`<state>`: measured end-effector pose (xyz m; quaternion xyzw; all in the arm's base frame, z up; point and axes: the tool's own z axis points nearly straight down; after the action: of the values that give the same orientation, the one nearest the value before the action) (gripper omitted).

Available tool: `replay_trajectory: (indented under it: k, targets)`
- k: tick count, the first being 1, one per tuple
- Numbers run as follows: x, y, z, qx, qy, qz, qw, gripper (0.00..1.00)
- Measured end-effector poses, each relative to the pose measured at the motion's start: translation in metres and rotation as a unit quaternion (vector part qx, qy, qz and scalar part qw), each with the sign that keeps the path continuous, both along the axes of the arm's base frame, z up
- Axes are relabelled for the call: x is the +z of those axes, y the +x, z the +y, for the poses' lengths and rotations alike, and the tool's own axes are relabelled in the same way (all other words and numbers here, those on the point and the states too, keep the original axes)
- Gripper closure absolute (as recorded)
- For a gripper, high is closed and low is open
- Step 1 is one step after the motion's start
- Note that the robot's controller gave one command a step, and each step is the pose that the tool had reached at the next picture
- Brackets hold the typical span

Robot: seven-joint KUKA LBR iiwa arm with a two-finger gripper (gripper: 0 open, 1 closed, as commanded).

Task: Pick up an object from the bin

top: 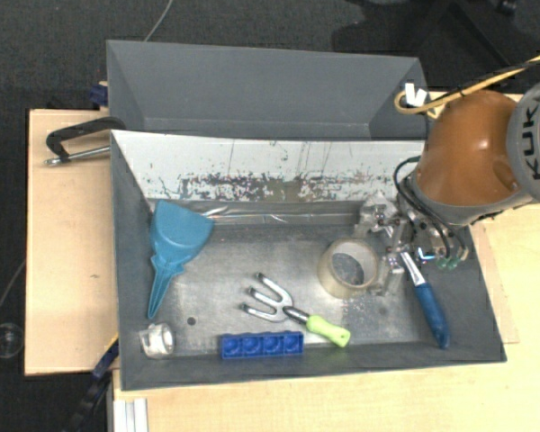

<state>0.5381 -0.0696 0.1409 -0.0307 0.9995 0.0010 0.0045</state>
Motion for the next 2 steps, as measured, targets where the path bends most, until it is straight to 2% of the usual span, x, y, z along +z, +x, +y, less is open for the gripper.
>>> replay_trajectory:
  k: [1,2]
  targets:
    - [-0.026,-0.014,0.0,0.114,-0.001,0.0,0.9935,0.0]
    - [-0.047,-0.021,0.016,0.198,-0.001,0.0013,0.9802,0.0]
